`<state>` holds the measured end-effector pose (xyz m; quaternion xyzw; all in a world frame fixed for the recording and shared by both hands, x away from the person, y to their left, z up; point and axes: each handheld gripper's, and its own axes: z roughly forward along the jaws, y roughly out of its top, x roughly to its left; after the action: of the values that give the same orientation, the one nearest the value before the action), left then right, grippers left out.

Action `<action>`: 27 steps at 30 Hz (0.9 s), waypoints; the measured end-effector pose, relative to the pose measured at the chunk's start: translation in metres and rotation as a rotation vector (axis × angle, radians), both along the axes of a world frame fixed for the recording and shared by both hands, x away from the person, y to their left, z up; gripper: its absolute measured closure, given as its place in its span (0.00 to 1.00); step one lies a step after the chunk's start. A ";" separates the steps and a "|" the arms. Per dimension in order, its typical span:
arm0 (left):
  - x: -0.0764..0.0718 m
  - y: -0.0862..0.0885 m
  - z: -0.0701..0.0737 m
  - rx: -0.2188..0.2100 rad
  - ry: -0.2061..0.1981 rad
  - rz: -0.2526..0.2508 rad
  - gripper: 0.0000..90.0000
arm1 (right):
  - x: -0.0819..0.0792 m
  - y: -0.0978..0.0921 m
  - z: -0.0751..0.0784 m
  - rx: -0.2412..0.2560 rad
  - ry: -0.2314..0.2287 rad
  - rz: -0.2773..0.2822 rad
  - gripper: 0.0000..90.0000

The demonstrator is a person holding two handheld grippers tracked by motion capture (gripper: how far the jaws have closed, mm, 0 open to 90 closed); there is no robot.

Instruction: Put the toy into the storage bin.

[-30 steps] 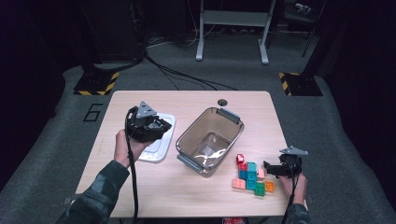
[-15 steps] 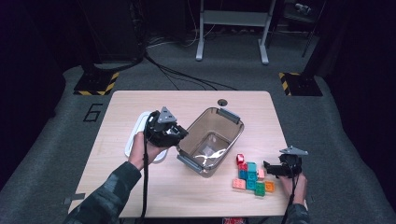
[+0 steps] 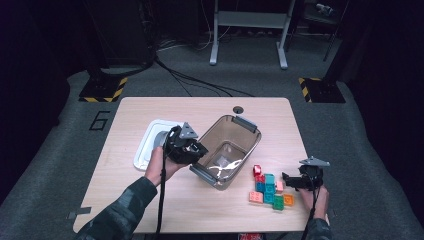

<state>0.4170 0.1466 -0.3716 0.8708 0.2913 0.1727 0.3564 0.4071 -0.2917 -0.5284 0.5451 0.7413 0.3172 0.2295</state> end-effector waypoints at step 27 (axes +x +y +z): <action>-0.001 -0.004 -0.010 0.033 0.013 0.009 0.42 | 0.000 0.000 0.000 0.000 0.000 0.000 0.03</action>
<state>0.4165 0.1429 -0.3817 0.8763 0.2945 0.1733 0.3396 0.4071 -0.2917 -0.5284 0.5450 0.7414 0.3173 0.2296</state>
